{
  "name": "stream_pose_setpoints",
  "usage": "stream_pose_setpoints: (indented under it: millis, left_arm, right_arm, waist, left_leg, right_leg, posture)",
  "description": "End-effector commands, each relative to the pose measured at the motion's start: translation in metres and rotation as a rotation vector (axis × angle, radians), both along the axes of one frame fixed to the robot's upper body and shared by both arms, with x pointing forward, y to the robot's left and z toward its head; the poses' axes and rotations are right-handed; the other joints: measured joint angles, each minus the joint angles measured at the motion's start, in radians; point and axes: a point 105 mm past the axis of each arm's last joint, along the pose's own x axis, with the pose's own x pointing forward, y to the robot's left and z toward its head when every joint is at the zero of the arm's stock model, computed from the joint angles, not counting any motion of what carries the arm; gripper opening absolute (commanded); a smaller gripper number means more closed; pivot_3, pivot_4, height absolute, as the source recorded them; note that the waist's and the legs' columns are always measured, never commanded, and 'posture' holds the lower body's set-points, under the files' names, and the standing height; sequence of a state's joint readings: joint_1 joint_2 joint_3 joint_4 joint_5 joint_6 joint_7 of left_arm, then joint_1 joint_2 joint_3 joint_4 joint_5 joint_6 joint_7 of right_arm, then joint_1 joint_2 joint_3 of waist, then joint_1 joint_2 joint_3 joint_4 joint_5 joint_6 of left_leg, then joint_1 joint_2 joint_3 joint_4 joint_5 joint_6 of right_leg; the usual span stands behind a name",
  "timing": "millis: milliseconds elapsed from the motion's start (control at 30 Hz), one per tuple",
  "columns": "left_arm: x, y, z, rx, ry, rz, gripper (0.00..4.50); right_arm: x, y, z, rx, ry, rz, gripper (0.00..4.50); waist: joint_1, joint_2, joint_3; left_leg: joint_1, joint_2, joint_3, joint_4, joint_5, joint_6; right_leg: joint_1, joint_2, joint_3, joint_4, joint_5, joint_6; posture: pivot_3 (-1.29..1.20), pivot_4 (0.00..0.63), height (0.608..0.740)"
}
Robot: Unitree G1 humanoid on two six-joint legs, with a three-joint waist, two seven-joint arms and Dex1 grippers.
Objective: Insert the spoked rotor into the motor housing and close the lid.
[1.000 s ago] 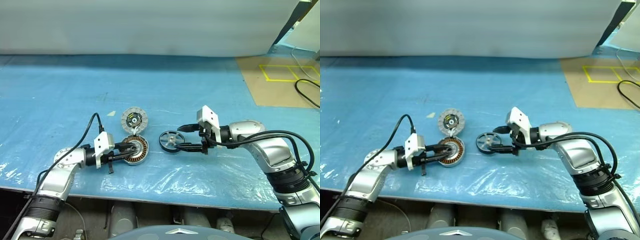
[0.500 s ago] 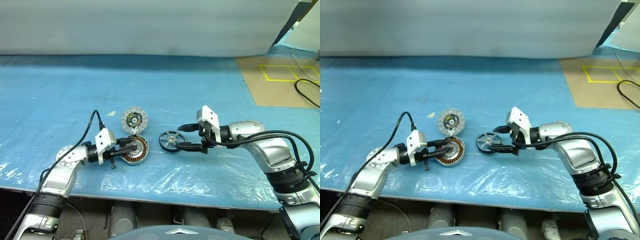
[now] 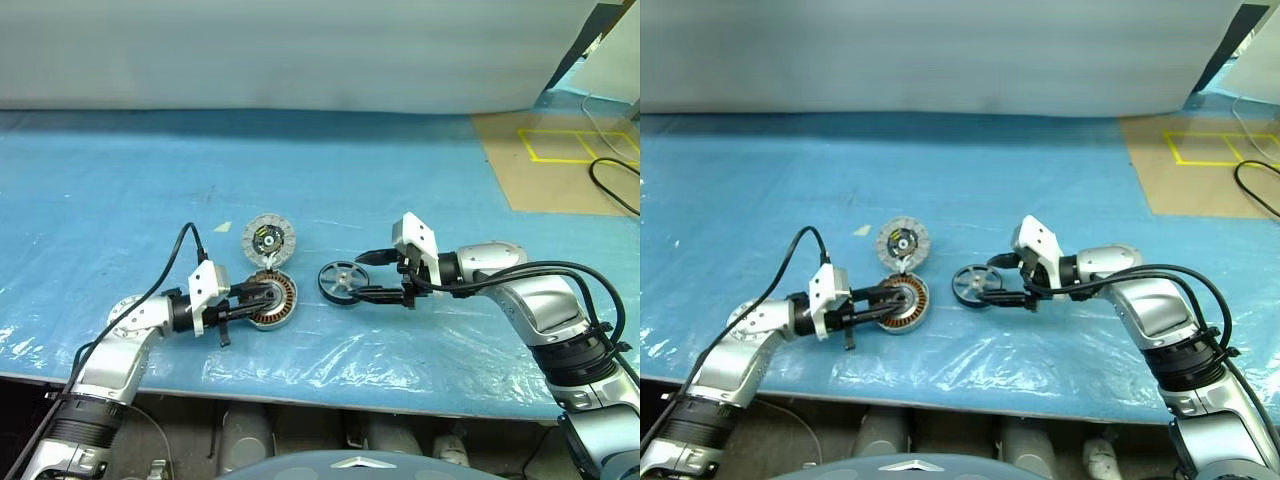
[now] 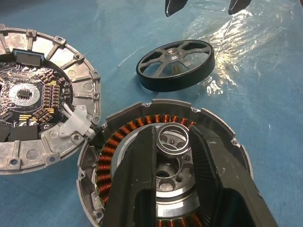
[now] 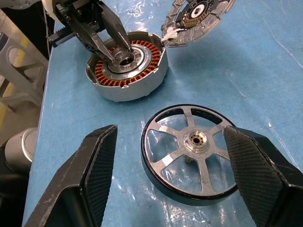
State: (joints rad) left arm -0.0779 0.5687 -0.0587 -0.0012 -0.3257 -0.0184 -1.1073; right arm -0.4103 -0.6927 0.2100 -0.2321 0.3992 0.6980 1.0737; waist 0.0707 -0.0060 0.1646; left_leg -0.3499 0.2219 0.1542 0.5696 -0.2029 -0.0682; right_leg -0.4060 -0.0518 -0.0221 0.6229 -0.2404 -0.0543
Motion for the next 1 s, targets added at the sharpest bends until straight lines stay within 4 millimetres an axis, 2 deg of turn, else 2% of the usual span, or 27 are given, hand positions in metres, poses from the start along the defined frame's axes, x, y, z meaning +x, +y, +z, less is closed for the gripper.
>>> stream_pose_setpoints:
  millis: [33, 467, 533, 567, 667, 767, 1000]
  left_arm:
    - [0.003, 0.002, 0.003, 0.02, -0.04, 0.008, 0.69]
    - [0.002, -0.001, -0.003, 0.039, -0.018, -0.026, 0.69]
    - [0.004, 0.001, -0.002, 0.048, -0.043, -0.012, 1.44]
    - [0.008, 0.003, -0.001, 0.049, -0.05, 0.023, 1.65]
    - [0.0, 0.006, -0.001, 0.062, 0.017, -0.022, 1.65]
    - [0.008, 0.012, 0.006, 0.046, -0.014, 0.029, 1.65]
    - [0.007, 0.012, 0.02, -0.019, -0.042, 0.039, 1.65]
  right_arm:
    - [0.001, 0.003, 0.009, 0.015, -0.037, 0.017, 3.73]
    - [0.002, 0.002, 0.009, 0.008, -0.041, 0.011, 3.73]
    - [0.002, 0.002, 0.009, 0.007, -0.041, 0.01, 3.73]
    - [0.002, 0.002, 0.009, 0.006, -0.041, 0.01, 3.73]
    - [0.002, 0.002, 0.009, 0.007, -0.041, 0.011, 3.73]
    - [0.002, 0.002, 0.009, 0.009, -0.039, 0.012, 3.73]
    - [0.001, 0.003, 0.01, 0.018, -0.033, 0.018, 3.73]
  waist:
    - [0.0, 0.0, 0.0]
    - [0.0, 0.0, 0.0]
    - [0.0, 0.0, 0.0]
    - [0.0, 0.0, 0.0]
    - [0.0, 0.0, 0.0]
    - [0.0, 0.0, 0.0]
    - [0.0, 0.0, 0.0]
  left_leg:
    - [0.0, 0.0, 0.0, 0.0, 0.0, 0.0]
    - [0.0, 0.0, 0.0, 0.0, 0.0, 0.0]
    - [0.0, 0.0, 0.0, 0.0, 0.0, 0.0]
    - [0.0, 0.0, 0.0, 0.0, 0.0, 0.0]
    - [0.0, 0.0, 0.0, 0.0, 0.0, 0.0]
    - [0.0, 0.0, 0.0, 0.0, 0.0, 0.0]
    - [0.0, 0.0, 0.0, 0.0, 0.0, 0.0]
  right_leg:
    - [0.0, 0.0, 0.0, 0.0, 0.0, 0.0]
    - [0.0, 0.0, 0.0, 0.0, 0.0, 0.0]
    - [0.0, 0.0, 0.0, 0.0, 0.0, 0.0]
    - [0.0, 0.0, 0.0, 0.0, 0.0, 0.0]
    - [0.0, 0.0, 0.0, 0.0, 0.0, 0.0]
    - [0.0, 0.0, 0.0, 0.0, 0.0, 0.0]
    - [0.0, 0.0, 0.0, 0.0, 0.0, 0.0]
  posture:
    - [0.0, 0.15, 0.74]
    - [0.0, 0.15, 0.74]
    - [0.0, 0.15, 0.74]
    - [0.0, 0.15, 0.74]
    - [0.0, 0.15, 0.74]
    - [0.0, 0.15, 0.74]
    - [0.0, 0.15, 0.74]
